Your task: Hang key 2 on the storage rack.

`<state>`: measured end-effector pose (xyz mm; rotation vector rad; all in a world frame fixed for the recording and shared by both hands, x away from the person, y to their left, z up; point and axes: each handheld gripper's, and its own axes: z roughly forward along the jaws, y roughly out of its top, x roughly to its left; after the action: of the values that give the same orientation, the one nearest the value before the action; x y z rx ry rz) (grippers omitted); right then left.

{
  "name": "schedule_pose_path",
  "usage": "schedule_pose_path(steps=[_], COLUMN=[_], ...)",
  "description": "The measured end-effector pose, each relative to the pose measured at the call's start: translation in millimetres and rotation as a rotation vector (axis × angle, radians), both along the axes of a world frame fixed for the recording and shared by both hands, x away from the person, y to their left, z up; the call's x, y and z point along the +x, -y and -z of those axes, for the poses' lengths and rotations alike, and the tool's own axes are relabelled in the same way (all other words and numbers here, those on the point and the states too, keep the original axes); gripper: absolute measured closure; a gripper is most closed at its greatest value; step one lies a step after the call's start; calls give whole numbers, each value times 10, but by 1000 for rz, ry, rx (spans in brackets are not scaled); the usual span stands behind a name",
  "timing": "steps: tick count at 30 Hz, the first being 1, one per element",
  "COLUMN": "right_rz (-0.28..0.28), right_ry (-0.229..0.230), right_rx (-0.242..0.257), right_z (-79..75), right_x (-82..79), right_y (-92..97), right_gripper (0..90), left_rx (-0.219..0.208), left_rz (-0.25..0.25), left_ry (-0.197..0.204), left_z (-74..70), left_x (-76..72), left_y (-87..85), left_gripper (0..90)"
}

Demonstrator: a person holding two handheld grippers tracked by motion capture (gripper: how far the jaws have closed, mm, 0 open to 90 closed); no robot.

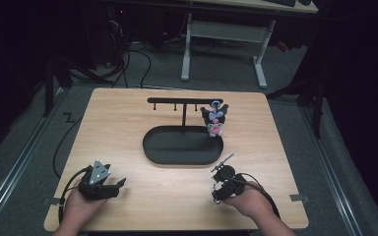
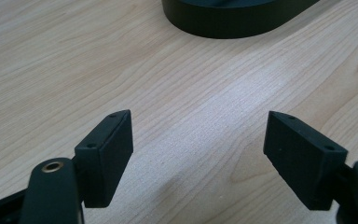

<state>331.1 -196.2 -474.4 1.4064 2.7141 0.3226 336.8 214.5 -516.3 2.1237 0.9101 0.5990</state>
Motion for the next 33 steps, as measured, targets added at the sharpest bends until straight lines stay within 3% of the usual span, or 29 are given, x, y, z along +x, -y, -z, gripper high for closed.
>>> schedule_pose_path(steps=[4,7,9,11,12,15,26,33], right_rz=[27,-7,2,55,24,28,-35,-69], right_ry=[-13,-3,-7,-35,-21,-22,-3,4], right_rx=[-12,-25,-26,-18,-21,-10,-32,-11], right_z=[42,77,77,64,75,81,-11,-294], right_x=[48,93,95,117,144,161,123,119], right_y=[-47,-55,-64,-60,-34,-10,-44,19], right_gripper=[608,666,695,769,790,860,890,891], left_rx=[-13,-13,-12,-10,-9,-8,-7,-10], left_rz=[-4,-3,-2,-1,0,-1,-1,-2], left_ry=[-1,-3,-3,-4,-5,-8,-10,-9], left_z=[-6,-6,-6,-5,-4,-2,2,3], left_x=[6,8,8,11,12,16,19,17], left_y=[-23,-27,-28,-31,-32,-39,-47,-42], left_gripper=[246,247,247,248,248,249,250,250])
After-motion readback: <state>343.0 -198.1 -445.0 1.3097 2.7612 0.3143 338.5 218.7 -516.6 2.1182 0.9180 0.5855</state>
